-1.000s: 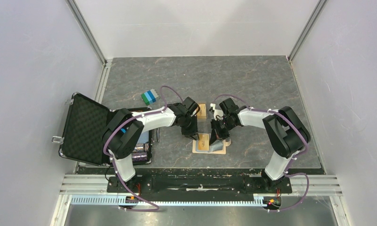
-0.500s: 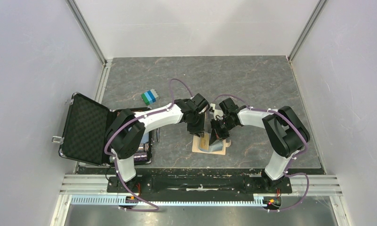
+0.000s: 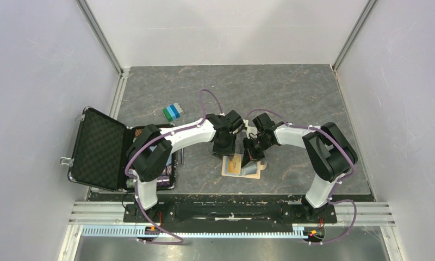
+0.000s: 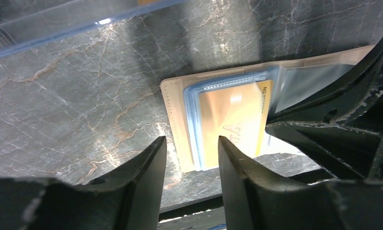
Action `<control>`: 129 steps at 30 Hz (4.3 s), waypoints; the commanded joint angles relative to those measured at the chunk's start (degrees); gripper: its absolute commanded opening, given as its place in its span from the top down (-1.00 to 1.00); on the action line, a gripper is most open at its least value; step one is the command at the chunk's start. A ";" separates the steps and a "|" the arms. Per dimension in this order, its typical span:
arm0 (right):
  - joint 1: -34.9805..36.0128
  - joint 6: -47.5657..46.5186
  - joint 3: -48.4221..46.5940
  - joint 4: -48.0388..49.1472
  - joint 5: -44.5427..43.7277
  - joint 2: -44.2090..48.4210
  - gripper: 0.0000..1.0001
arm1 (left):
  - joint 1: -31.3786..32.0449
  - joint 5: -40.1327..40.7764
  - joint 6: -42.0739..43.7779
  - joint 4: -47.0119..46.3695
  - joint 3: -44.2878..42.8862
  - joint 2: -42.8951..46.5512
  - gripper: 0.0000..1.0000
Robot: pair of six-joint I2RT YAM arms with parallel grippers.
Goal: Put the credit cards into the card holder
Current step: Insert the credit card into the card holder.
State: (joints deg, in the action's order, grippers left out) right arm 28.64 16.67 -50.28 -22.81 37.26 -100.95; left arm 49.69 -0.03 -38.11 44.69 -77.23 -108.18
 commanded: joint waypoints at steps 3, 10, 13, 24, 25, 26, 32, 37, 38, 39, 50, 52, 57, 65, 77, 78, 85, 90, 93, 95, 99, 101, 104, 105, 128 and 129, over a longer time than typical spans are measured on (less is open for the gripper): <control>0.19 -1.85 -0.78 -0.93 -1.39 -1.19 1.00 | 0.28 -4.23 1.10 -4.29 -0.13 0.74 0.28; 0.18 -2.04 -0.78 -1.02 -1.35 -1.18 1.00 | 0.31 -4.62 0.66 -4.97 -0.29 -0.57 0.28; 0.18 -1.93 -0.78 -1.03 -1.46 -1.19 1.00 | 0.32 -4.32 0.54 -4.97 0.27 -1.10 0.27; 0.19 -2.11 -0.61 -1.29 -1.57 -1.34 1.00 | 0.32 -4.07 0.48 -4.77 0.94 -2.59 0.19; 0.17 -2.09 -0.61 -1.27 -1.57 -1.36 1.00 | 0.31 -4.65 0.52 -5.19 1.03 -2.54 0.23; 0.18 -2.08 -0.65 -1.32 -1.57 -1.37 1.00 | 0.32 -5.26 0.58 -5.83 1.15 -2.42 0.27; 0.18 -2.11 -0.69 -1.35 -1.57 -1.42 1.00 | 0.32 -9.57 0.83 -9.96 2.20 -0.81 0.48; 0.19 -2.24 -0.78 -1.48 -1.65 -1.44 1.00 | 0.23 -10.60 -0.90 -12.21 3.64 2.32 0.49; 0.18 -2.17 -0.70 -1.47 -1.64 -1.45 1.00 | 0.23 -10.52 -1.00 -12.17 3.75 2.80 0.49; 0.14 -2.18 -0.69 -1.49 -1.66 -1.39 1.00 | 0.16 -10.43 -1.21 -12.25 3.90 3.47 0.49; 0.17 -2.25 -0.61 -1.50 -1.66 -1.26 1.00 | -0.30 -13.60 -3.43 -13.74 3.57 7.50 0.49; 0.14 -2.24 -0.52 -1.45 -1.75 -1.18 1.00 | -0.30 -14.39 -3.88 -14.47 3.99 7.89 0.49; 0.17 -2.33 -0.52 -1.53 -1.83 -1.22 1.00 | -0.30 -17.80 -4.26 -16.61 4.37 6.05 0.47; 0.18 -2.10 -1.08 -1.69 -2.15 -0.28 1.00 | -0.30 -12.34 -2.28 -9.29 1.97 3.10 0.43; -2.17 -2.71 -2.58 -3.14 -2.89 5.49 1.00 | -0.30 -5.26 -0.75 -2.25 -1.46 2.97 0.95; -2.76 -3.26 -2.55 -3.66 -3.27 5.79 1.00 | -0.30 -4.07 -0.77 -1.17 -2.19 2.99 0.96; -5.95 -7.50 -1.63 -6.22 -5.51 5.39 1.00 | 0.01 -6.98 -1.97 -2.69 -4.25 1.90 0.67; -6.24 -7.87 -0.67 -5.32 -4.71 4.26 1.00 | 0.61 -12.19 -3.31 -6.69 -4.27 -0.02 0.16; -6.49 -7.54 -1.21 -5.07 -4.32 4.68 1.00 | 1.06 -13.79 -3.67 -7.76 -4.83 -0.95 0.09; -6.75 -7.40 -1.65 -5.15 -4.00 4.92 1.00 | 1.35 -15.32 -3.82 -9.07 -5.19 -1.34 0.05; -7.64 -7.23 -2.25 -5.31 -3.37 5.92 1.00 | 1.46 -17.64 -4.30 -10.50 -6.12 -3.17 -0.01; -8.25 -7.11 -2.74 -5.70 -3.69 6.77 1.00 | 1.48 -18.73 -4.39 -11.17 -6.44 -4.15 -0.06; -9.03 -7.18 -3.89 -6.82 -5.22 8.37 1.00 | 1.46 -20.53 -5.28 -13.39 -6.18 -5.12 -0.13; -9.21 -7.36 -4.46 -7.19 -6.08 8.77 1.00 | 1.42 -21.17 -5.31 -14.05 -6.27 -5.43 -0.16; -9.31 -5.82 -25.05 -8.83 -5.52 -2.98 0.87 | -15.17 -28.97 -10.14 -39.17 5.77 6.58 -0.37; -9.35 -5.69 -26.40 -8.83 -5.08 -3.93 0.84 | -16.44 -28.42 -9.99 -38.01 5.78 6.70 -0.36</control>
State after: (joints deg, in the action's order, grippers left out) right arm 19.27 10.26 -71.18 -31.57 30.13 -101.58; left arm 38.61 -27.14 -44.69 11.05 -73.06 -104.01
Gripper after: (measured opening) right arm 0.056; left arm 0.687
